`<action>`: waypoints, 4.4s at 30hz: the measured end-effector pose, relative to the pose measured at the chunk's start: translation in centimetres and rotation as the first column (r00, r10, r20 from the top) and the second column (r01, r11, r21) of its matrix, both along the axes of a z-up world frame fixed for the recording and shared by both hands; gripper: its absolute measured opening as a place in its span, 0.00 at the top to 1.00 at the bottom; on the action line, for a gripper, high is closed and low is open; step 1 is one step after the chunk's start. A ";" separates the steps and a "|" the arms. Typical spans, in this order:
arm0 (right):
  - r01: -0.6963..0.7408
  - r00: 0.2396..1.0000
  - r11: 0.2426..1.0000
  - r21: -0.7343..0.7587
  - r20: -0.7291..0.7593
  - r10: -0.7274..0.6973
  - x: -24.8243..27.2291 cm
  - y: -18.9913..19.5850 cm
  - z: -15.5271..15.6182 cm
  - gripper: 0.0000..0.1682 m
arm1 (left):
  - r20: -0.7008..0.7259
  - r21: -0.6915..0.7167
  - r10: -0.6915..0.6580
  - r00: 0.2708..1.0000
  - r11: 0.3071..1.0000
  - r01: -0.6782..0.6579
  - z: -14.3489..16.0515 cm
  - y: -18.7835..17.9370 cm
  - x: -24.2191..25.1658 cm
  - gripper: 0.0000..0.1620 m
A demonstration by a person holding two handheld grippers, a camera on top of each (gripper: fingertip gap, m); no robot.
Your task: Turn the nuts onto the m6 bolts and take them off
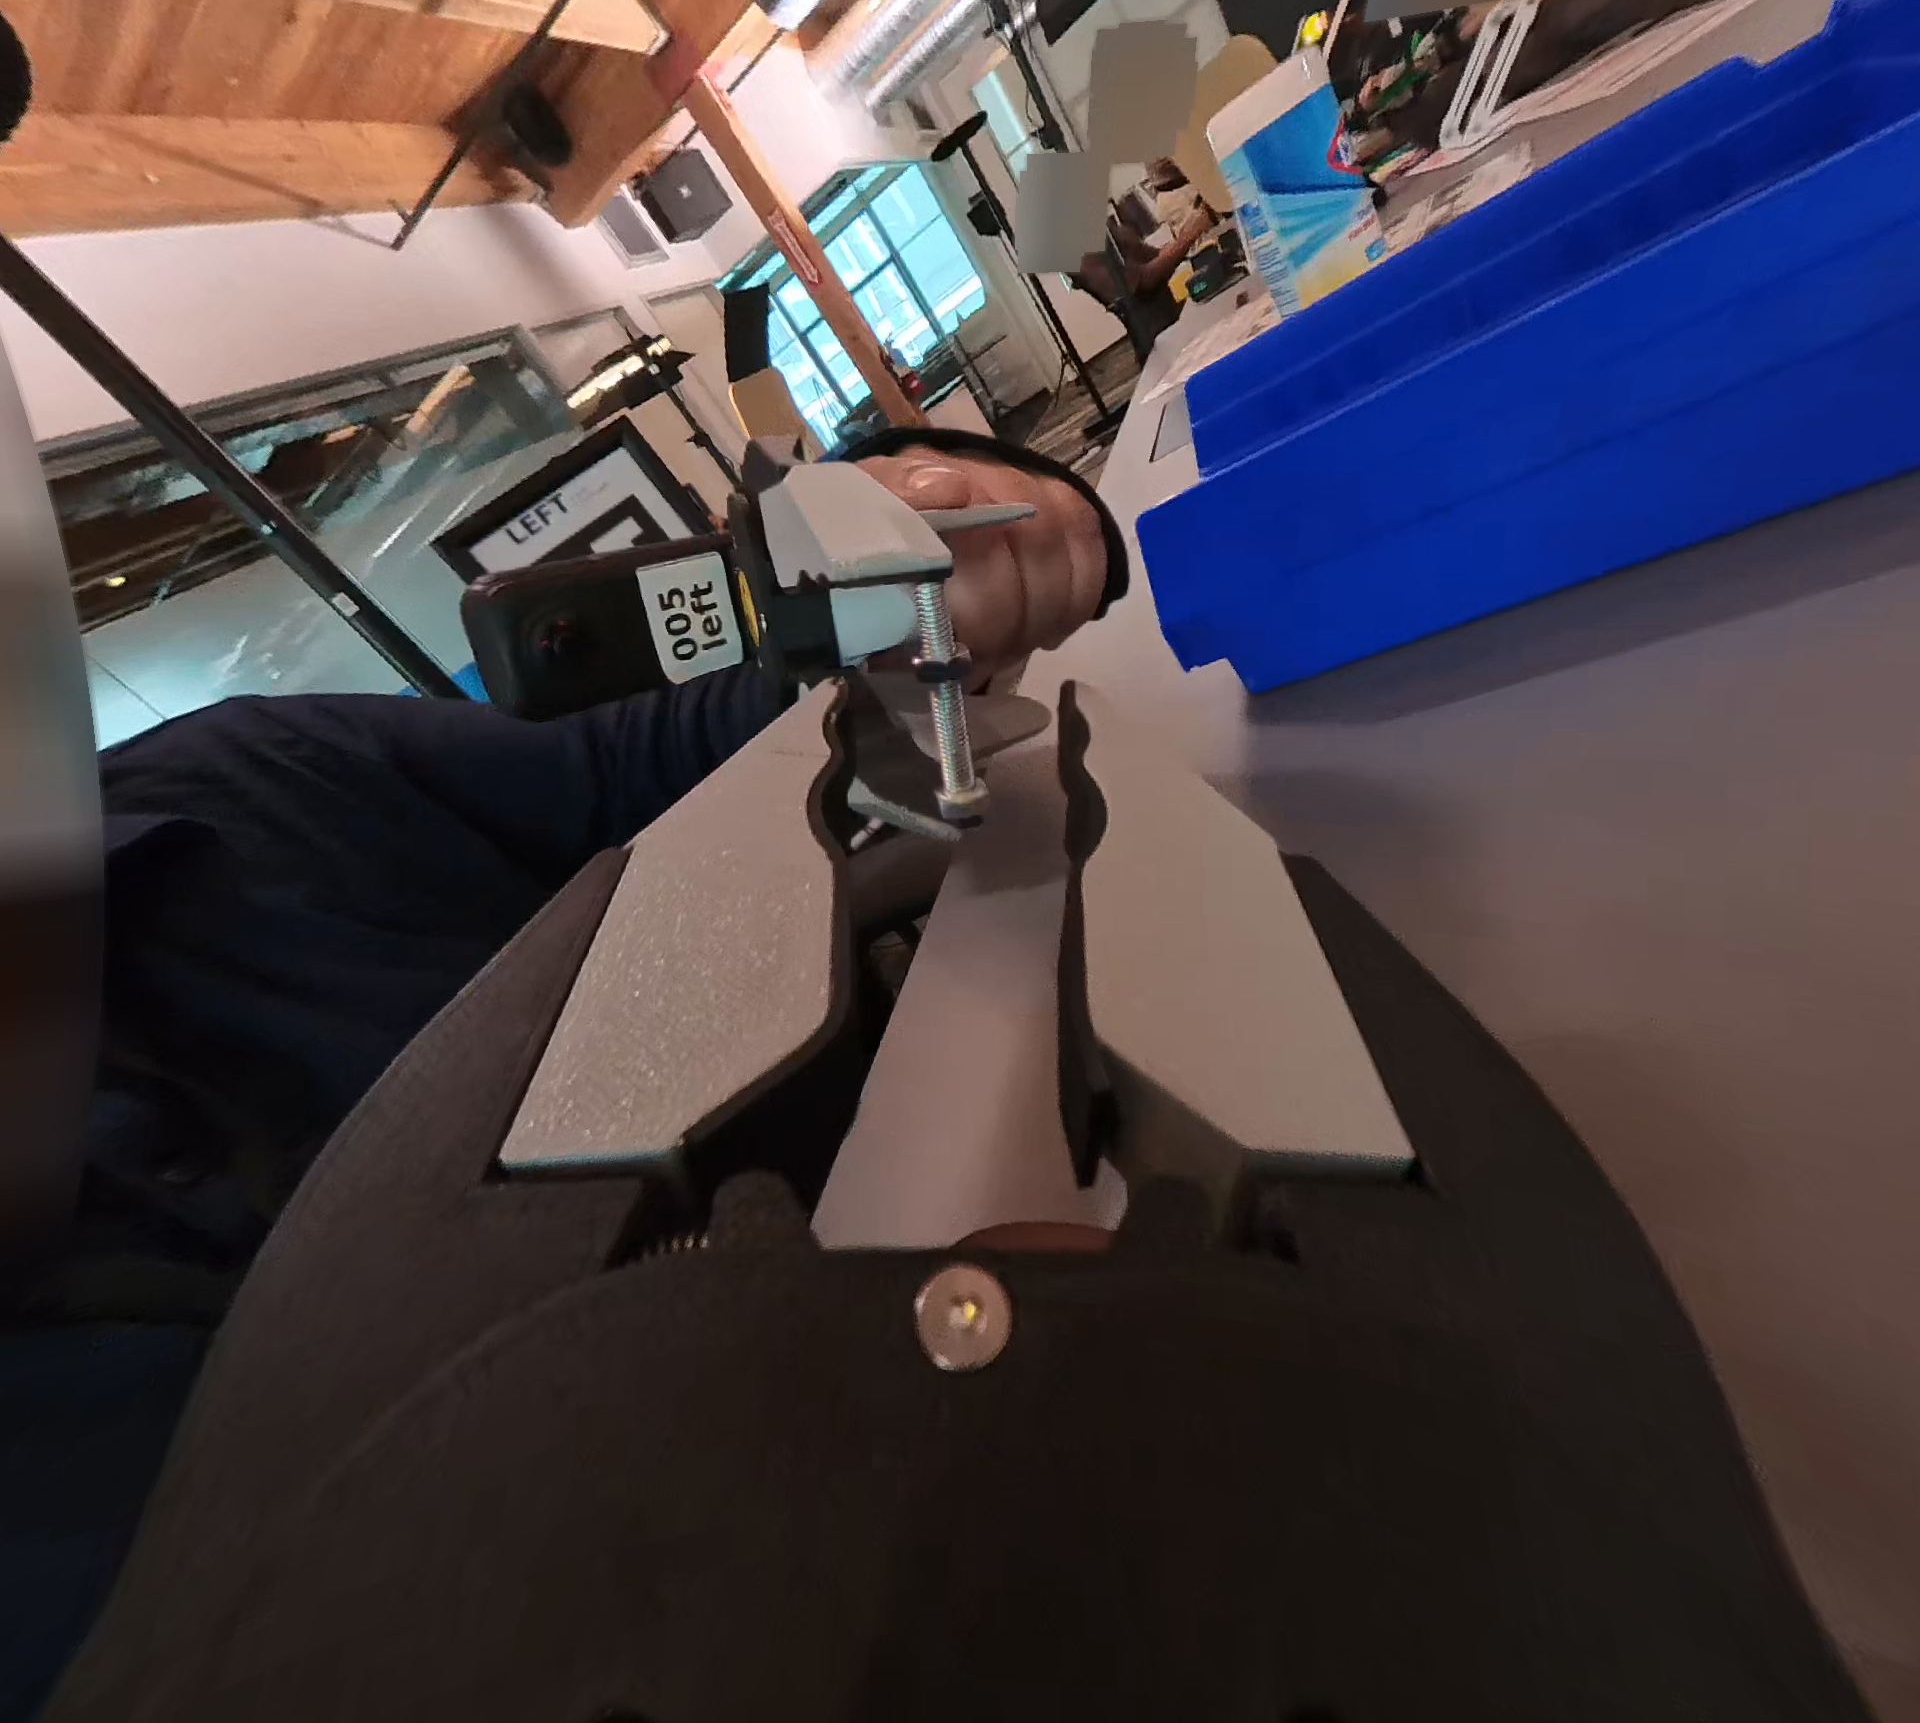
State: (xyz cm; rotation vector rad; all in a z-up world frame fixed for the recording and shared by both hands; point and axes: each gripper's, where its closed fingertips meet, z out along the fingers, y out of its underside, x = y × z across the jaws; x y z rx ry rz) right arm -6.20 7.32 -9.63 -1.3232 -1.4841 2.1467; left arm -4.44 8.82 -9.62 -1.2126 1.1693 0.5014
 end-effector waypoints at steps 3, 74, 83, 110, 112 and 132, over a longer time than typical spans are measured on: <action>0.025 0.999 0.995 0.094 0.017 -0.027 -0.4 -0.2 -1.1 0.99 | 0.011 -0.009 0.003 1.000 1.000 -0.002 -0.7 0.8 0.1 0.73; 0.504 0.862 0.789 0.350 -0.143 -0.487 -0.9 6.9 -0.2 0.79 | 0.822 -0.368 0.212 0.528 0.906 0.208 -3.1 4.0 -1.7 0.95; 0.458 0.888 0.811 0.364 -0.143 -0.438 -1.8 5.0 -0.4 0.82 | 0.795 -0.347 0.180 0.579 0.918 0.191 -3.1 3.9 -0.7 0.95; 0.476 0.877 0.799 0.368 -0.134 -0.461 -1.7 5.3 -0.4 0.81 | 0.788 -0.331 0.177 0.590 0.929 0.164 -3.0 3.9 -0.9 0.95; 0.499 0.864 0.809 0.310 -0.113 -0.490 -0.9 6.9 -0.2 0.81 | 0.815 -0.320 0.187 0.549 0.934 0.157 -2.6 4.0 -1.8 0.95; 0.405 0.911 0.817 0.410 -0.098 -0.402 -1.4 4.5 -1.4 0.99 | 0.821 -0.358 0.209 0.531 0.914 0.193 -3.4 4.3 -1.3 0.92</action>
